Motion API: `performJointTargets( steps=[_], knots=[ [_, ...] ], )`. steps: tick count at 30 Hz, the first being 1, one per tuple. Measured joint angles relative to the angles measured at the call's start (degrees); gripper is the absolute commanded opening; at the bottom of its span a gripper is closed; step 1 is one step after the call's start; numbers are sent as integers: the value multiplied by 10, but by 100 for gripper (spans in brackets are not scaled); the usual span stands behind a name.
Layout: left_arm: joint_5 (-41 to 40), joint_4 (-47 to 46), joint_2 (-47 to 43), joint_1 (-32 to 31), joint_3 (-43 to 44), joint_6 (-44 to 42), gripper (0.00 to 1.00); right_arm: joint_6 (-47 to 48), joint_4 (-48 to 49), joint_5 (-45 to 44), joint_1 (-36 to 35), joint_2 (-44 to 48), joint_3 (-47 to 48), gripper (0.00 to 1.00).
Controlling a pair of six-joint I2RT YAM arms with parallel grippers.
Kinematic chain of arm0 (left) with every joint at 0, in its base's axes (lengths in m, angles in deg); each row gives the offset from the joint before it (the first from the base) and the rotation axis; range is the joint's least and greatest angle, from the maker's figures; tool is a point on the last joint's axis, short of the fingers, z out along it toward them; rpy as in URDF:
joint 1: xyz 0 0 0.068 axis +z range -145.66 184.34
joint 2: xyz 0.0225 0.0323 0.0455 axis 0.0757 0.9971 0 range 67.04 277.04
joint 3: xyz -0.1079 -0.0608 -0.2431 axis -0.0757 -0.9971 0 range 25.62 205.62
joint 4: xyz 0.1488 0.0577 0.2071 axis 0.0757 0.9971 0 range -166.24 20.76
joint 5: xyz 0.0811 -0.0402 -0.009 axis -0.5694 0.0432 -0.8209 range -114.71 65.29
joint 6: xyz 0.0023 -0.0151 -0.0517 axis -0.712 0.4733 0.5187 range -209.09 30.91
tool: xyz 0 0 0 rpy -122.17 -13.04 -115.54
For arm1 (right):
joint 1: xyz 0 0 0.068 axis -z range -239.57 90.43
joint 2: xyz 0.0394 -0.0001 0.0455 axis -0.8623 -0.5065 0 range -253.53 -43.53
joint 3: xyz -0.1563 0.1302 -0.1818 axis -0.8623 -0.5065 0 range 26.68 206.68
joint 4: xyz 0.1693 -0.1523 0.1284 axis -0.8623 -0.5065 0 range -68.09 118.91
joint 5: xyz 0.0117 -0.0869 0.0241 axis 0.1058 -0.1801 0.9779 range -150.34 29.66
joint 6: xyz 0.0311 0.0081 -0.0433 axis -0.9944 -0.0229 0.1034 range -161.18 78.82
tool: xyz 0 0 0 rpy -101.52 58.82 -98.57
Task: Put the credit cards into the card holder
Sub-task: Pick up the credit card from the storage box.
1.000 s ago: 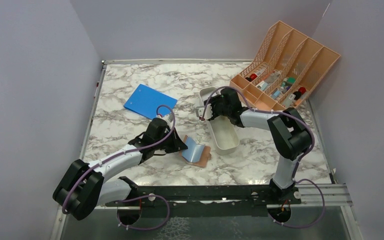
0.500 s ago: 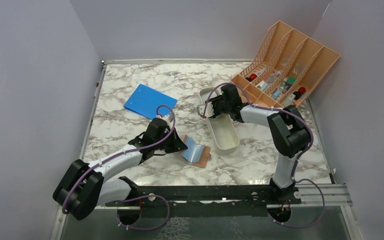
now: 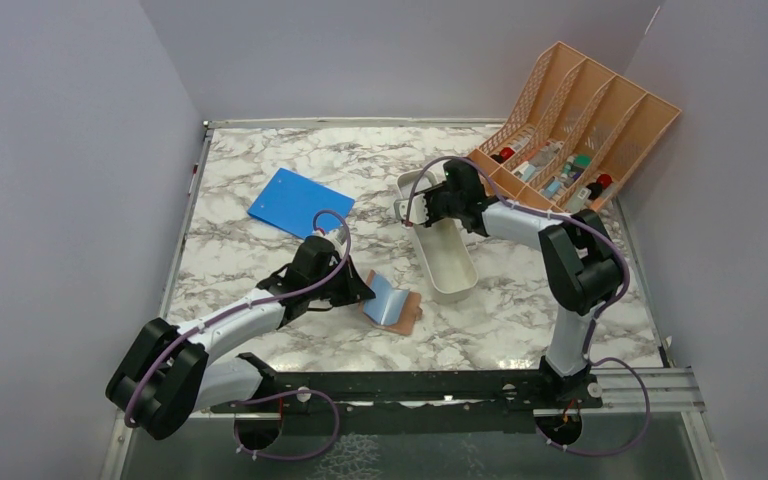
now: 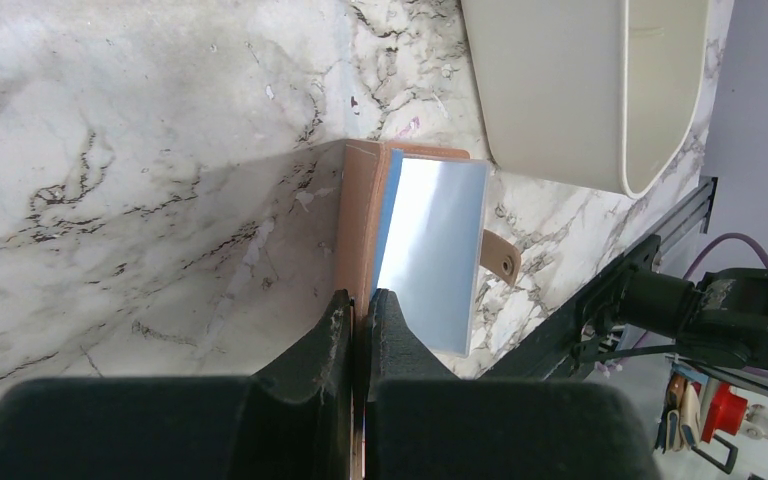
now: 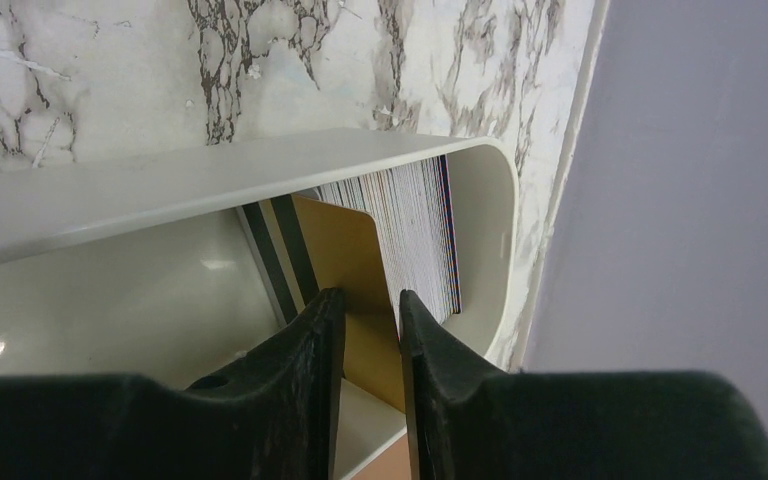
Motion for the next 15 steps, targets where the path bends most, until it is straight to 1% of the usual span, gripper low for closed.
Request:
performJointTargets(
  steps=[5,13,15],
  knots=[
    [0,0,2,0,0,0,5,-5,-12,2,1,0,8,25],
    [0,-2,6,0,0,-2,5,-11,-16,2,1,6,7,14],
    [0,-3,7,0,0,-2,6,-12,-17,2,1,8,7,13]
  ],
)
